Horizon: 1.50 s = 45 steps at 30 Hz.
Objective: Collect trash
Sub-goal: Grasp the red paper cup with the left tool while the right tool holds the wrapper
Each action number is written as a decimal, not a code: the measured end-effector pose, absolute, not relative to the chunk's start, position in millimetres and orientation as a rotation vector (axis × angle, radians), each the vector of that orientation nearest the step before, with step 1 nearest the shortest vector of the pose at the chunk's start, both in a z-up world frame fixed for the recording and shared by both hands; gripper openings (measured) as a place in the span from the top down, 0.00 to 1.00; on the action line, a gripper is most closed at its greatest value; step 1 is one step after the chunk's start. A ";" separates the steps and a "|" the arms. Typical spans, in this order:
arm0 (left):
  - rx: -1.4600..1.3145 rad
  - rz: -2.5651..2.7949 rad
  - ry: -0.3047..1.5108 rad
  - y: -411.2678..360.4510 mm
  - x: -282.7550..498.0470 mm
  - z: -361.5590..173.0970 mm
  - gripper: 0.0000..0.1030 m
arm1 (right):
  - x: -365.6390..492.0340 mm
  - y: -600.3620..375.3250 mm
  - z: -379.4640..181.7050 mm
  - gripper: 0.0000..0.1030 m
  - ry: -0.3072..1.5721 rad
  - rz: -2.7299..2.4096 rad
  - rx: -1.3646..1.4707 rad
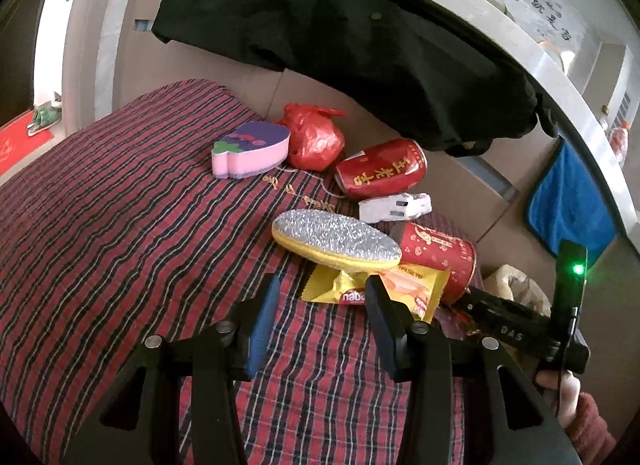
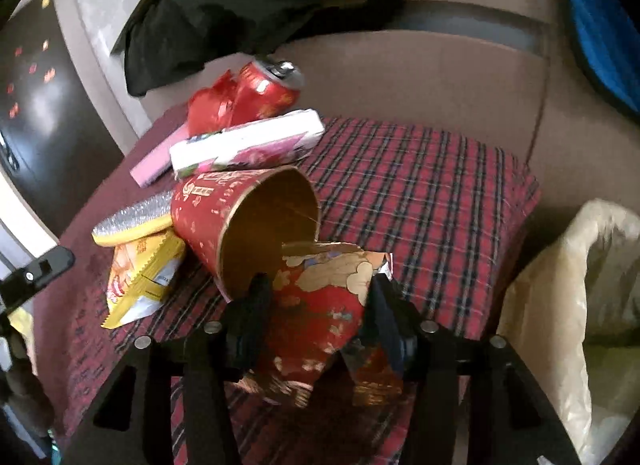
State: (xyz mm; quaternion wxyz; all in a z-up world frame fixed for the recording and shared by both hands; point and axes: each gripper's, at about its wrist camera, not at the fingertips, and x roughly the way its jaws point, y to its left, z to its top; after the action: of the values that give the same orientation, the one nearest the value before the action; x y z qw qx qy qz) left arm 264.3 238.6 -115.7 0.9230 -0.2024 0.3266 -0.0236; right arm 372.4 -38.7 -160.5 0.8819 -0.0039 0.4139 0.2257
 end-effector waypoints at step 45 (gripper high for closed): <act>0.057 0.139 0.639 71.2 347.3 -113.7 0.77 | 328.1 -155.7 -109.6 0.91 0.693 0.471 0.143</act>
State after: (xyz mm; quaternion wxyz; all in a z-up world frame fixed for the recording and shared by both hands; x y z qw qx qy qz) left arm 347.3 71.2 -113.7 0.9467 0.0278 0.3136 0.0681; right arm 328.1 -155.8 -109.6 0.9111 0.0696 0.3360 0.2285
